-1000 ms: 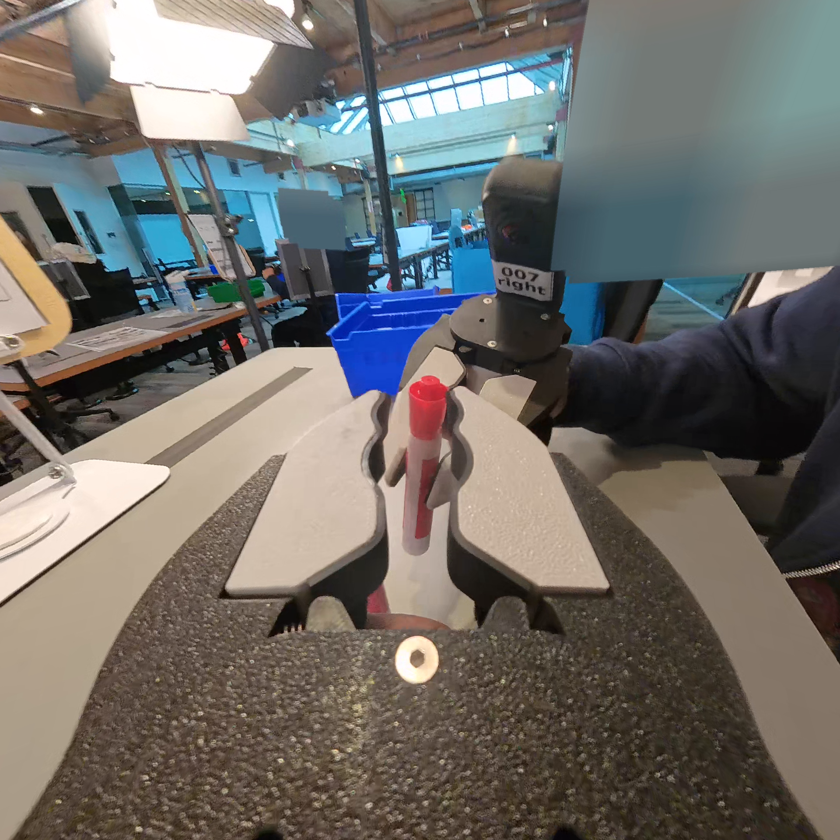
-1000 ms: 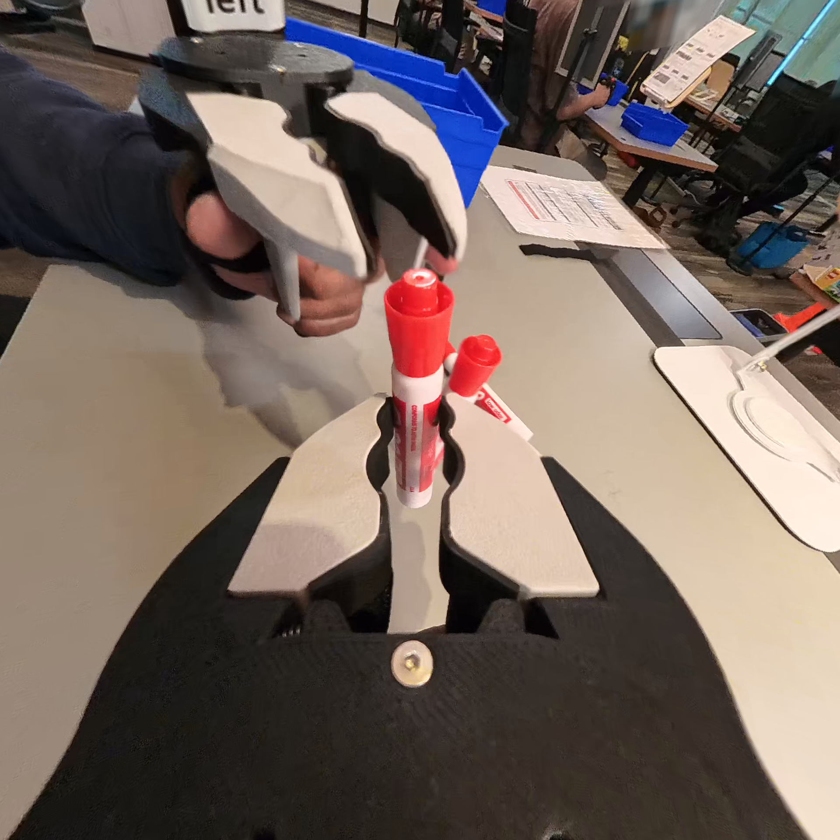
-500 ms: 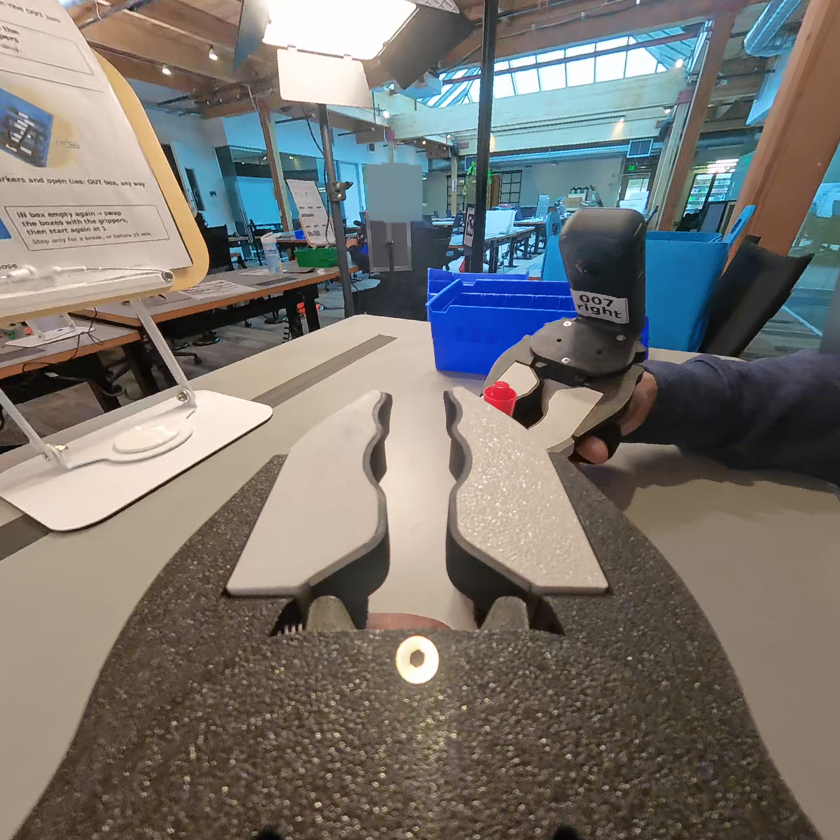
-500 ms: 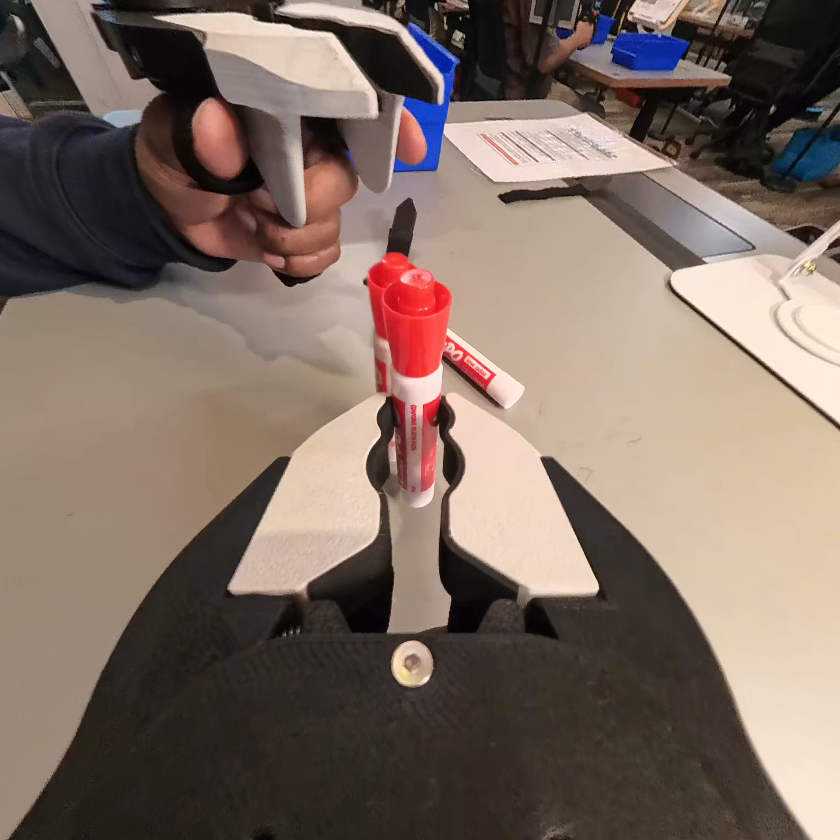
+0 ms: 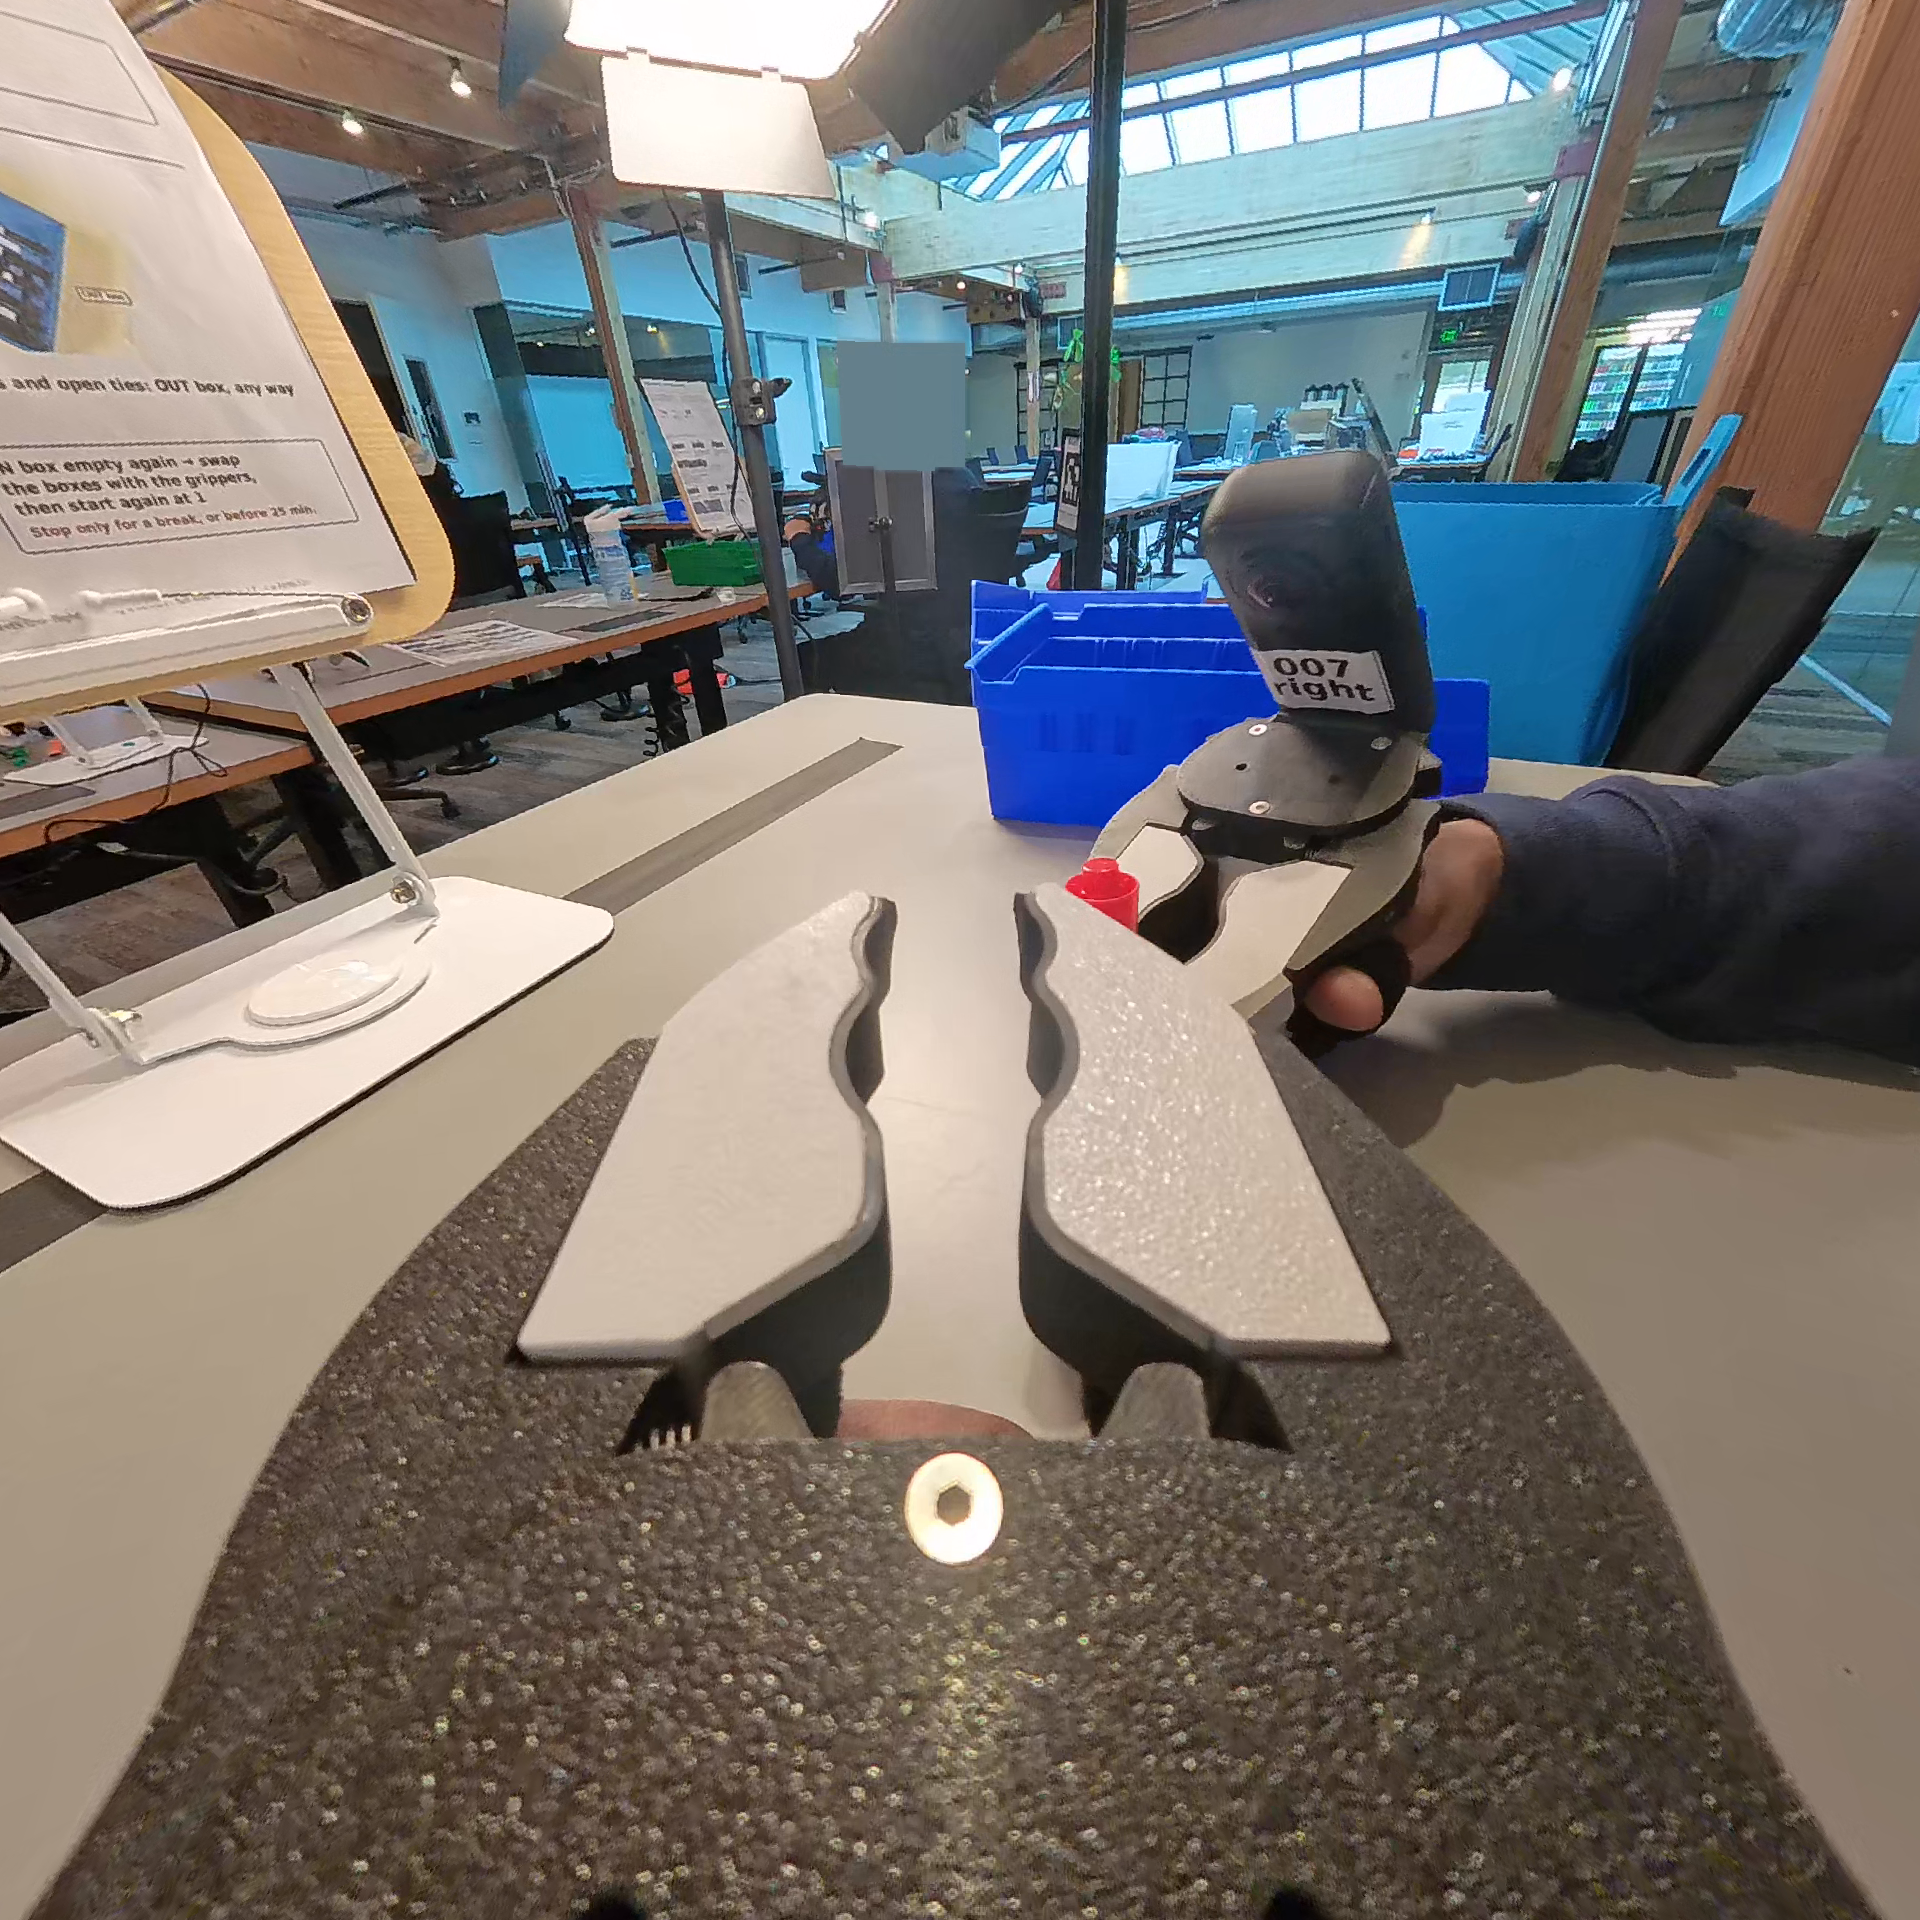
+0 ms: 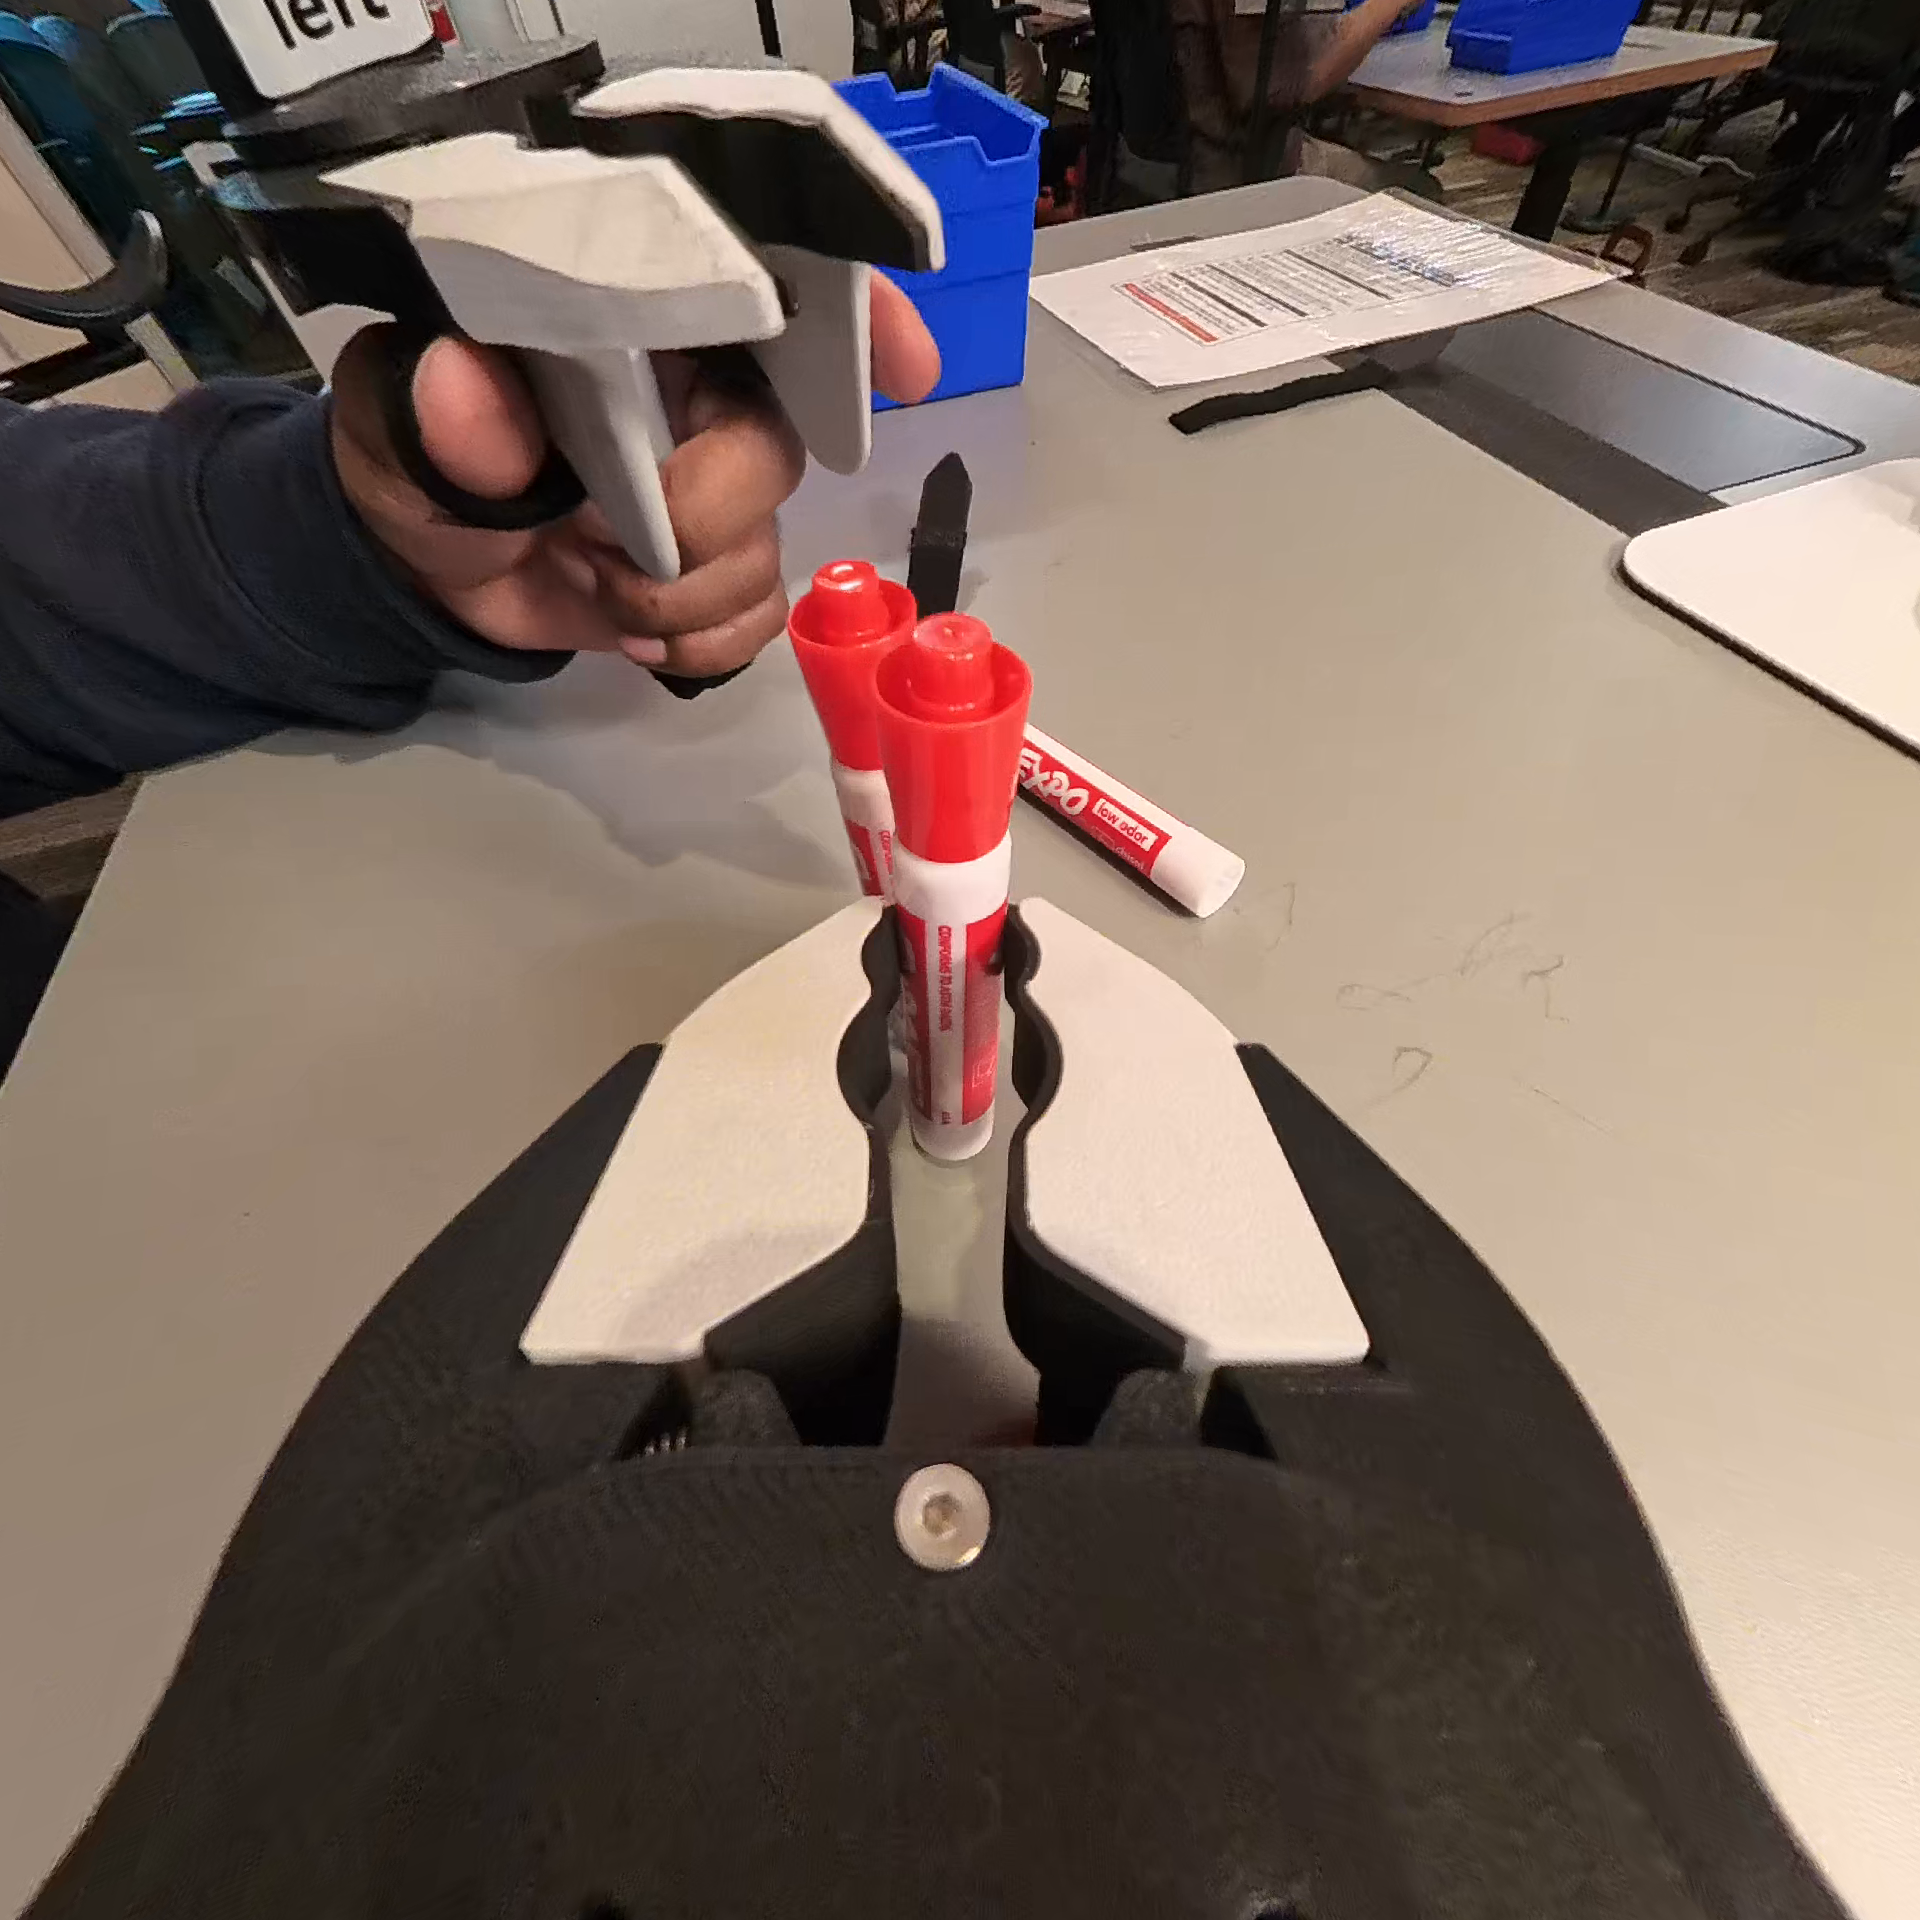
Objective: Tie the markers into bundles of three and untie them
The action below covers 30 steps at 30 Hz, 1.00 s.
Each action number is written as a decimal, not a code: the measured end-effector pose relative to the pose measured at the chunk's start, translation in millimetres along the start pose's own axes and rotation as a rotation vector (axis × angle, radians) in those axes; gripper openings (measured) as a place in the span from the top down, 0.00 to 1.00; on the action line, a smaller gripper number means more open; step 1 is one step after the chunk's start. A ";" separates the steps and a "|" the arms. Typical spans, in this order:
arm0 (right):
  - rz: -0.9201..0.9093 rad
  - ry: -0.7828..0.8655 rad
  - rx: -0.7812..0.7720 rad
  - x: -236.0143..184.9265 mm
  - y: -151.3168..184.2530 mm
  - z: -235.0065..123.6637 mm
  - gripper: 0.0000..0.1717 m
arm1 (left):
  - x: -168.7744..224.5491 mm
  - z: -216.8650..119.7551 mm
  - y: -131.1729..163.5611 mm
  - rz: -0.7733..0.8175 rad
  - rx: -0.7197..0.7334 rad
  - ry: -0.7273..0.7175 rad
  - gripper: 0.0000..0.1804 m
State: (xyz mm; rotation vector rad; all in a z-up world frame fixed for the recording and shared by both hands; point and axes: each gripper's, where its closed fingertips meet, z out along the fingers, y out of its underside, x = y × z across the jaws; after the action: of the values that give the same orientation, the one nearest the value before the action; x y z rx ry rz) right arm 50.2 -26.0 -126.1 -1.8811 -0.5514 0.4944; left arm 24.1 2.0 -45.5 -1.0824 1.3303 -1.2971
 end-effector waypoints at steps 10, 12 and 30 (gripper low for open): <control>-0.047 0.037 -0.062 -0.2 7.8 4.2 0.89 | -0.3 -0.1 -0.1 0.007 0.003 -0.003 0.87; -0.035 0.039 -0.084 2.1 11.2 3.8 0.89 | -0.2 -0.2 -0.3 0.008 0.003 -0.003 0.87; -0.061 0.042 -0.176 4.1 25.7 3.2 0.85 | 1.7 1.5 4.5 0.009 -0.018 0.008 0.87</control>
State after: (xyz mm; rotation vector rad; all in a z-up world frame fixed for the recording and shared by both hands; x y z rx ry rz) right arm 55.5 -29.7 -151.5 -2.0306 -0.6399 0.3754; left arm 25.5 0.3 -50.1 -1.0834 1.3536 -1.2857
